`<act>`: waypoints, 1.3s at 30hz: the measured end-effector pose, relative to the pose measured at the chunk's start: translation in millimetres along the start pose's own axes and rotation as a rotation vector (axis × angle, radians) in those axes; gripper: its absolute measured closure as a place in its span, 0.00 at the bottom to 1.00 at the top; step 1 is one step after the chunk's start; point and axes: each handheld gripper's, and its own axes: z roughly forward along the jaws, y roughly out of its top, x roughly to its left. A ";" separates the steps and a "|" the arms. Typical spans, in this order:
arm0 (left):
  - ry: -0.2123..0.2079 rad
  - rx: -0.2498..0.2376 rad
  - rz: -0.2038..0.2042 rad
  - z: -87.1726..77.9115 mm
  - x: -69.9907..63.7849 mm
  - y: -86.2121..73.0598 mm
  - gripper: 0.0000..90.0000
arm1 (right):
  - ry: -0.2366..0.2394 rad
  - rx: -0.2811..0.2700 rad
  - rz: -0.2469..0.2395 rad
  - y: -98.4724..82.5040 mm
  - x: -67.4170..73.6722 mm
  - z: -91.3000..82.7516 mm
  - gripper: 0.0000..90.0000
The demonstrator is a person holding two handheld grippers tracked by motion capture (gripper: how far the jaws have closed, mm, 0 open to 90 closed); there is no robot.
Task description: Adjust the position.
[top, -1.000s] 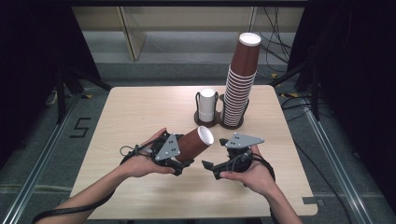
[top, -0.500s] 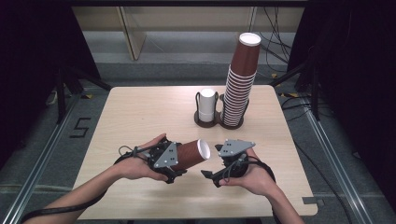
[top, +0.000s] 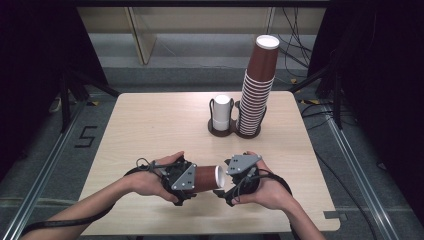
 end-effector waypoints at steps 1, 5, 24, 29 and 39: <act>-0.008 0.006 0.005 0.5 -0.7 0.8 0.16 | 0.010 0.006 -0.011 0.6 0.4 1.1 0.05; -0.032 0.025 0.030 2.5 -2.6 5.0 0.16 | 0.033 0.040 -0.032 2.5 4.3 4.8 0.06; -0.071 0.029 0.067 8.9 -7.0 13.4 0.16 | 0.108 0.100 -0.097 5.4 12.4 19.3 0.16; -0.077 0.028 0.073 9.8 -7.3 14.9 0.16 | 0.120 0.104 -0.096 6.5 13.2 19.4 0.19; -0.085 0.033 0.080 11.3 -8.3 15.4 0.16 | 0.133 0.114 -0.104 6.0 14.6 21.1 0.20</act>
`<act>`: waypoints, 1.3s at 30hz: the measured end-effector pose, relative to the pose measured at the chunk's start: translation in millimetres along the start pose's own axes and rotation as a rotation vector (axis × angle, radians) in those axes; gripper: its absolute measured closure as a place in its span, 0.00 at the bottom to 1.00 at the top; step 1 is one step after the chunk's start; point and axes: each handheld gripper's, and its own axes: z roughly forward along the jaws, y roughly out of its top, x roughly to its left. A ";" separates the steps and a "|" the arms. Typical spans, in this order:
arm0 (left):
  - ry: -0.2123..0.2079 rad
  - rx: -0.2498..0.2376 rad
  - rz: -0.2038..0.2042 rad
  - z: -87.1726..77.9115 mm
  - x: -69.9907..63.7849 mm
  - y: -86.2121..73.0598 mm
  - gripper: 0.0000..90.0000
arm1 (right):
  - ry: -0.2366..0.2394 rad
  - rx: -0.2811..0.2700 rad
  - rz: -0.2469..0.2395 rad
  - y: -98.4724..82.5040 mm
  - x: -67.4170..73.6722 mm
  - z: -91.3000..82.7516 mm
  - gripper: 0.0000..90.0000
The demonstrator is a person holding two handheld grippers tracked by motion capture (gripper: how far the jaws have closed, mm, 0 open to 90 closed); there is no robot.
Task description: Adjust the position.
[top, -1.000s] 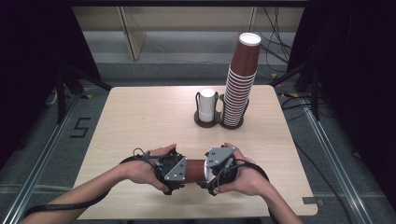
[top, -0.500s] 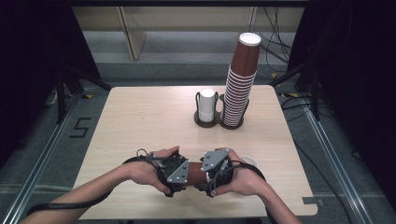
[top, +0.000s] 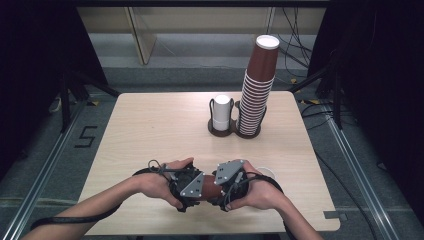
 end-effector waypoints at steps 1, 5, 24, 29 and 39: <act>0.000 -0.001 0.000 0.0 0.0 0.1 0.16 | 0.003 -0.005 -0.021 0.2 -1.0 0.9 0.22; -0.001 0.001 -0.001 0.1 -0.2 0.1 0.16 | -0.004 -0.011 -0.049 1.0 -1.4 1.1 0.23; 0.008 -0.034 -0.064 0.4 -2.7 -9.9 0.00 | -0.004 -0.047 -0.044 -6.0 -0.2 -1.2 0.25; 0.021 -0.072 -0.094 -3.4 -0.4 -13.7 0.00 | -0.027 -0.083 -0.083 -8.7 -2.5 -2.5 0.25; 0.055 -0.152 -0.152 -13.1 8.5 -28.0 0.00 | -0.073 -0.190 -0.036 -20.5 -4.0 -11.7 0.25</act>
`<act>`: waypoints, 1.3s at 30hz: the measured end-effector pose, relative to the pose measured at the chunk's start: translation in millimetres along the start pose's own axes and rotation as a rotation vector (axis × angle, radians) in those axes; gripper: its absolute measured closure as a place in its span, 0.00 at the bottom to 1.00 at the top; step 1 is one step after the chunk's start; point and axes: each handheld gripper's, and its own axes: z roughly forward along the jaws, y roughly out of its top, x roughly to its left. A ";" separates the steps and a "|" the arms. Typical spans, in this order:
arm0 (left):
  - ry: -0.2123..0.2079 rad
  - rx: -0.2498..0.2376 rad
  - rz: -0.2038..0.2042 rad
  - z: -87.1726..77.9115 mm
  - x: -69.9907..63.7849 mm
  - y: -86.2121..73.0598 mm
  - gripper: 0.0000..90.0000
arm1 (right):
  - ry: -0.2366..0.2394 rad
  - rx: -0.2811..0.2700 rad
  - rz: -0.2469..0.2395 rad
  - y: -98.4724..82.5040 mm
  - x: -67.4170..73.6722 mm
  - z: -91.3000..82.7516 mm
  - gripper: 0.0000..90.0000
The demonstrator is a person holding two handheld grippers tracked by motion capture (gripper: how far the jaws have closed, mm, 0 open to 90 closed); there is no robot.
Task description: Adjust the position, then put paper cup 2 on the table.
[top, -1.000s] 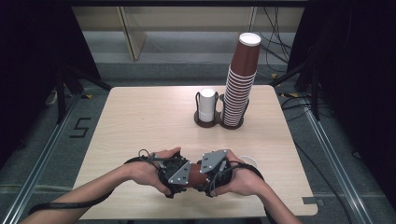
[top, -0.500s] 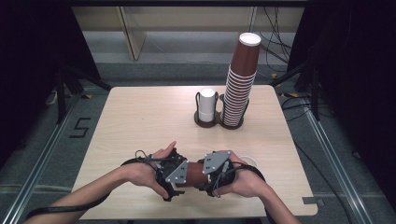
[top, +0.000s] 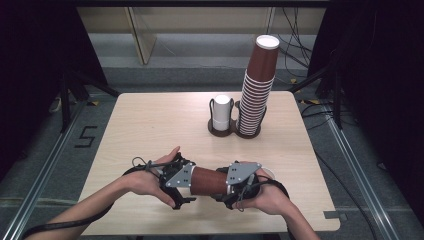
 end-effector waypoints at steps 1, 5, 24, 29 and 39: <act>0.016 -0.008 0.003 -0.6 1.1 -1.3 0.00 | 0.006 -0.012 0.027 -1.6 0.7 -0.7 0.25; 0.017 -0.061 -0.047 -1.7 5.1 -4.5 0.00 | -0.028 -0.070 0.030 -7.2 -1.9 -3.0 0.25; 0.027 -0.180 -0.131 -13.2 13.3 -7.6 0.00 | -0.124 -0.234 0.124 -19.8 -5.5 -9.9 0.25; 0.025 -0.217 -0.152 -16.5 13.2 -5.9 0.00 | -0.127 -0.251 0.131 -20.6 -4.8 -10.1 0.25; 0.001 -0.244 -0.143 -18.1 16.0 -1.8 0.00 | -0.095 -0.261 0.121 -18.9 -5.1 -8.1 0.25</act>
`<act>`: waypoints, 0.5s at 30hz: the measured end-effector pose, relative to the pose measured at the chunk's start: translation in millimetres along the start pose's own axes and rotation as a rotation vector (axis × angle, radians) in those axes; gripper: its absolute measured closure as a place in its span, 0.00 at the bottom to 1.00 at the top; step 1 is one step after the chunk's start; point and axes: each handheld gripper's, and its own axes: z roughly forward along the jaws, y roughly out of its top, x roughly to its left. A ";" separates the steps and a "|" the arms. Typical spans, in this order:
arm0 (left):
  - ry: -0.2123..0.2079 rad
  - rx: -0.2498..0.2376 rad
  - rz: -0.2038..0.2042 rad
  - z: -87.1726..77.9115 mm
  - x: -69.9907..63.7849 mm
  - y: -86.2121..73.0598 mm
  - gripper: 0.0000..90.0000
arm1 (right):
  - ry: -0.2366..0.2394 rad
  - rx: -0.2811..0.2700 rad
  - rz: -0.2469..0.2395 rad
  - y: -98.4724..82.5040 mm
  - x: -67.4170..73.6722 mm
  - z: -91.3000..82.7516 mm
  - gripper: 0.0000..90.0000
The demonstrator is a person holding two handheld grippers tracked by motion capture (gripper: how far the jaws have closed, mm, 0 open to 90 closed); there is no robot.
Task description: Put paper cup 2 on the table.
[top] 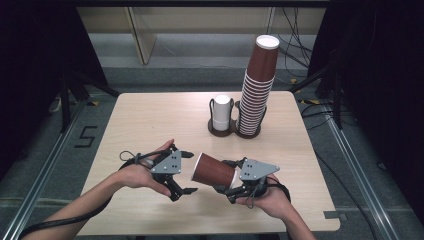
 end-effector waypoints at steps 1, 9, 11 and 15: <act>-0.004 -0.004 0.000 0.2 0.4 0.5 0.00 | 0.008 -0.003 0.010 -0.4 0.3 0.4 0.25; -0.030 -0.043 -0.004 3.5 2.4 3.4 0.00 | 0.022 -0.023 -0.015 0.3 1.0 1.3 0.25; -0.038 -0.049 -0.002 4.4 1.9 4.7 0.00 | 0.026 -0.023 -0.018 1.7 1.7 1.5 0.25; -0.055 -0.056 -0.004 4.5 -0.2 5.3 0.00 | 0.029 -0.028 -0.020 4.3 5.8 1.9 0.25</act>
